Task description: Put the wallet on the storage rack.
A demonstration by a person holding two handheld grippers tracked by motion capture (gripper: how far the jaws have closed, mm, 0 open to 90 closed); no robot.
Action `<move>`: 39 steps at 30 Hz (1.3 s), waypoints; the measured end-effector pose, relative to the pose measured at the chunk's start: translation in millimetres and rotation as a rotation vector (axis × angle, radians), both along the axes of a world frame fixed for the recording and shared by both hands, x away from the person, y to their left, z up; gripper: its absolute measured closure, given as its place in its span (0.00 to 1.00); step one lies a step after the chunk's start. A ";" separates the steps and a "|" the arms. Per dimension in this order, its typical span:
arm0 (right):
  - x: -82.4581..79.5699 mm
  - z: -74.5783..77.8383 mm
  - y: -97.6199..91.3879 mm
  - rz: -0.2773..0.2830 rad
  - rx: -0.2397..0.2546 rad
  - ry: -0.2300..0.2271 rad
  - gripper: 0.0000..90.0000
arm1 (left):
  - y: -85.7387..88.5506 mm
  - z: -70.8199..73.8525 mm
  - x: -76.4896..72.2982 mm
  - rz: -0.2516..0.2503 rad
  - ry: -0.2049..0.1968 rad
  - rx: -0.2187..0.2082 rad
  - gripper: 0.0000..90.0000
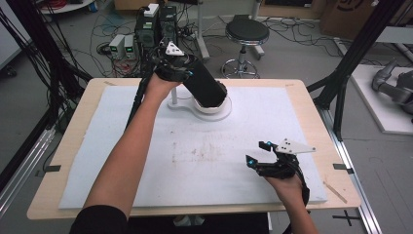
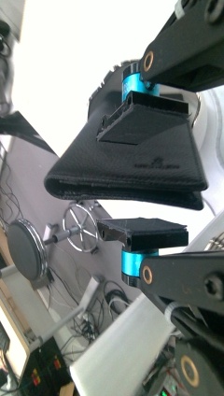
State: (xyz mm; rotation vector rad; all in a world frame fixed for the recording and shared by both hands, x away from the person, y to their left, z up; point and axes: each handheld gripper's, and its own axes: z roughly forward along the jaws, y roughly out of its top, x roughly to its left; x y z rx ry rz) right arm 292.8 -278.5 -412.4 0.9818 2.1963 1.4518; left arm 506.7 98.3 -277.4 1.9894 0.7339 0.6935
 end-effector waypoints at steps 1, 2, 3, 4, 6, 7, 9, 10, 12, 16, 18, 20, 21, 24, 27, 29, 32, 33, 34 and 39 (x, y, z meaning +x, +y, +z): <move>-0.3 0.0 0.2 -0.002 -0.003 0.000 0.25 | 1.8 1.0 -2.6 0.001 0.001 -0.017 0.52; -0.9 0.1 0.3 -0.002 -0.006 0.002 0.25 | 3.9 2.3 -5.5 0.000 0.002 -0.026 0.51; -1.1 0.1 0.4 0.000 -0.007 0.000 0.25 | 6.1 3.3 -8.6 -0.008 0.000 -0.032 0.50; -1.3 0.1 0.4 0.000 -0.010 -0.005 0.25 | 8.4 4.0 -12.0 -0.016 -0.001 -0.050 0.50; -2.3 0.3 -0.2 -0.008 -0.011 0.000 0.25 | 14.2 5.2 -19.5 -0.030 0.002 -0.088 0.46; -2.4 0.5 -1.2 -0.011 -0.013 -0.003 0.25 | 17.3 5.3 -23.5 -0.039 0.008 -0.107 0.44; -2.5 0.7 -2.8 -0.024 -0.009 -0.007 0.25 | 23.9 5.1 -31.5 -0.059 0.015 -0.142 0.43; -2.6 0.9 -3.6 -0.028 -0.006 -0.003 0.25 | 27.4 4.6 -35.5 -0.067 0.015 -0.153 0.41; -2.5 1.1 -5.0 -0.033 -0.004 -0.008 0.25 | 33.8 2.9 -43.4 -0.078 0.013 -0.166 0.40; -2.4 1.2 -6.2 -0.041 -0.003 -0.008 0.24 | 48.0 -2.1 -58.3 -0.106 0.017 -0.207 0.37; -1.9 1.0 -6.7 -0.041 -0.004 -0.009 0.24 | 55.7 -5.8 -65.7 -0.118 0.021 -0.227 0.35; -1.5 0.9 -7.1 -0.043 0.000 -0.004 0.24 | 63.5 -11.4 -74.7 -0.128 0.036 -0.253 0.34; -0.9 0.9 -7.6 -0.047 0.001 -0.002 0.24 | 65.6 -13.3 -77.8 -0.132 0.050 -0.257 0.33; 0.3 0.5 -8.8 -0.053 -0.001 -0.004 0.24 | 74.6 -21.6 -91.2 -0.156 0.056 -0.274 0.30; 1.0 0.6 -10.0 -0.061 0.001 -0.009 0.24 | 83.9 -30.3 -103.1 -0.172 0.059 -0.288 0.28; 1.3 0.7 -10.8 -0.064 0.001 -0.013 0.24 | 89.7 -36.1 -110.5 -0.174 0.060 -0.296 0.28; 1.7 0.5 -11.5 -0.068 0.000 -0.012 0.24 | 97.5 -46.1 -121.4 -0.160 0.056 -0.288 0.26; 1.8 0.5 -11.4 -0.071 0.003 -0.010 0.24 | 99.4 -49.7 -124.6 -0.157 0.060 -0.286 0.25; 2.0 0.4 -11.7 -0.072 0.000 -0.009 0.24 | 101.4 -53.2 -127.9 -0.158 0.065 -0.284 0.25; 3.1 -0.1 -12.4 -0.077 0.000 -0.001 0.24 | 110.1 -70.1 -144.2 -0.167 0.075 -0.289 0.23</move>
